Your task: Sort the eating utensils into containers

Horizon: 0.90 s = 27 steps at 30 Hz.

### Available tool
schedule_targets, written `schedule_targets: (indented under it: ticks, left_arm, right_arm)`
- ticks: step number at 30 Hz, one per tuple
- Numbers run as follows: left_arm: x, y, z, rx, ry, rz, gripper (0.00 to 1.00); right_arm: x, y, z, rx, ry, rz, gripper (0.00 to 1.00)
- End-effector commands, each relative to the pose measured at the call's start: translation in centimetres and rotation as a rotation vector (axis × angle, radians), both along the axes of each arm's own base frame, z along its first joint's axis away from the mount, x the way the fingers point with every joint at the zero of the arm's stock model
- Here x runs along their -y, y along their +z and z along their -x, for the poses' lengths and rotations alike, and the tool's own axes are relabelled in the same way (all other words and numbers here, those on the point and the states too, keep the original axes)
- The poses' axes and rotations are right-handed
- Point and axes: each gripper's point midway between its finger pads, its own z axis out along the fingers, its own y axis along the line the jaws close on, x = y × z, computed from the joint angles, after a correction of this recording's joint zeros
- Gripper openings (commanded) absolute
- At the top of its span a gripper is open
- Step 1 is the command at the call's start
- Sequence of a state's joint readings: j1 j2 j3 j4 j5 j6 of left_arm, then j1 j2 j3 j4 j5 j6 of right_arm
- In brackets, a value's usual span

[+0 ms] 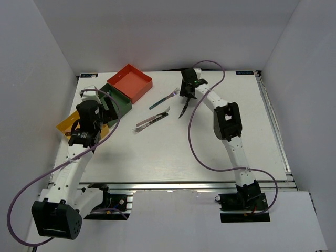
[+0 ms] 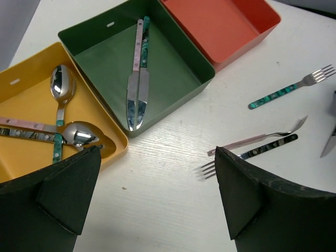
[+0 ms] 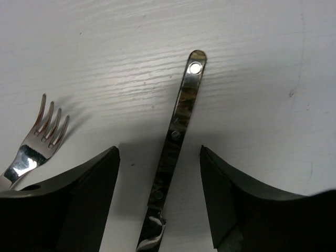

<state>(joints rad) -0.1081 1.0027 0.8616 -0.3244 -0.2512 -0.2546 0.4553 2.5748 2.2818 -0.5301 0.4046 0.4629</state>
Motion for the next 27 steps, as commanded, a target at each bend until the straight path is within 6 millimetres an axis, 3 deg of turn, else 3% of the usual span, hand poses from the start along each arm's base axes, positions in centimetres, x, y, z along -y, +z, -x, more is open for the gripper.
schedule_targets:
  ticks: [1,4,6,7,8,9,10,11,12,13,14,15,16,17,18,19,20,21,22,24,25,27]
  left_arm:
    - [1.2,2.7,0.1,0.085,-0.052,0.042,0.98]
    - [1.4,2.9,0.2,0.09,-0.063,0.048,0.98]
    - [1.4,3.0,0.2,0.093,-0.064,0.053,0.98]
    - [1.5,3.2,0.2,0.098,-0.065,0.059,0.98]
    - [1.7,3.2,0.1,0.1,-0.07,0.068,0.98]
    - [2.2,3.2,0.1,0.097,-0.093,0.085,0.98]
    - [2.8,3.4,-0.1,0.098,-0.115,0.11,0.98]
    - [3.4,3.6,-0.1,0.096,-0.137,0.137,0.98]
    - [4.7,3.6,-0.1,0.091,-0.196,0.182,0.98]
    - [6.1,4.3,-0.1,0.117,-0.24,0.25,0.98]
    - [7.2,3.4,0.1,0.106,-0.279,0.304,0.98]
    - [8.4,3.4,0.4,0.118,-0.323,0.358,0.98]
    - [10.3,3.4,1.0,0.122,-0.398,0.431,0.98]
    - [11.7,3.5,1.2,0.166,-0.427,0.535,0.98]
    - [13.6,3.8,1.7,0.189,-0.485,0.586,0.98]
    - [14.6,3.7,1.9,0.197,-0.5,0.633,0.98]
    - [15.7,4.8,1.9,0.24,-0.516,0.703,0.98]
    - [17.8,3.4,2.5,0.199,-0.552,0.736,0.98]
    - [19.0,4.0,2.6,0.213,-0.571,0.784,0.98]
    - [21.7,2.6,2.8,0.169,-0.595,0.833,0.98]
    - [22.6,3.1,2.8,0.181,-0.6,0.876,0.98]
    - [24.2,2.1,2.8,0.158,-0.595,0.884,0.98]
  right_arm:
    - [1.9,-1.5,0.4,-0.107,0.014,-0.072,0.66]
    - [3.4,-3.8,1.8,-0.205,0.013,0.011,0.46]
    - [4.1,-3.4,2.7,-0.225,0.013,0.04,0.3]
    - [5.2,-5.4,4.4,-0.268,0.007,0.081,0.26]
    - [5.8,-5.7,5.1,-0.27,-0.001,0.095,0.18]
    - [6.3,-3.9,5.2,-0.233,-0.011,0.096,0.05]
    - [7.5,-5.1,6.7,-0.259,-0.026,0.13,0.02]
    - [7.8,-4.9,7.2,-0.256,-0.021,0.136,0.0]
    - [7.9,-3.0,7.3,-0.229,-0.019,0.126,0.0]
    - [7.7,-3.7,8.6,-0.253,0.015,0.1,0.0]
    - [7.2,-3.4,9.2,-0.25,0.069,0.081,0.0]
    - [6.4,-1.0,9.3,-0.205,0.11,0.026,0.0]
    - [4.4,-0.2,10.3,-0.204,0.199,-0.072,0.0]
    - [3.7,-1.2,11.8,-0.193,0.256,-0.126,0.0]
    - [2.3,2.5,12.4,-0.113,0.327,-0.205,0.0]
    - [0.4,4.0,14.0,-0.093,0.425,-0.312,0.0]
    - [0.3,2.6,16.9,-0.123,0.466,-0.353,0.0]
    - [-1.5,7.0,17.1,0.018,0.551,-0.414,0.0]
    - [-2.7,8.6,18.4,0.061,0.626,-0.461,0.0]
    - [-4.2,10.7,21.5,0.133,0.714,-0.486,0.0]
    - [-4.7,11.3,22.6,0.149,0.742,-0.496,0.0]
    - [-5.7,12.9,24.9,0.191,0.793,-0.533,0.0]
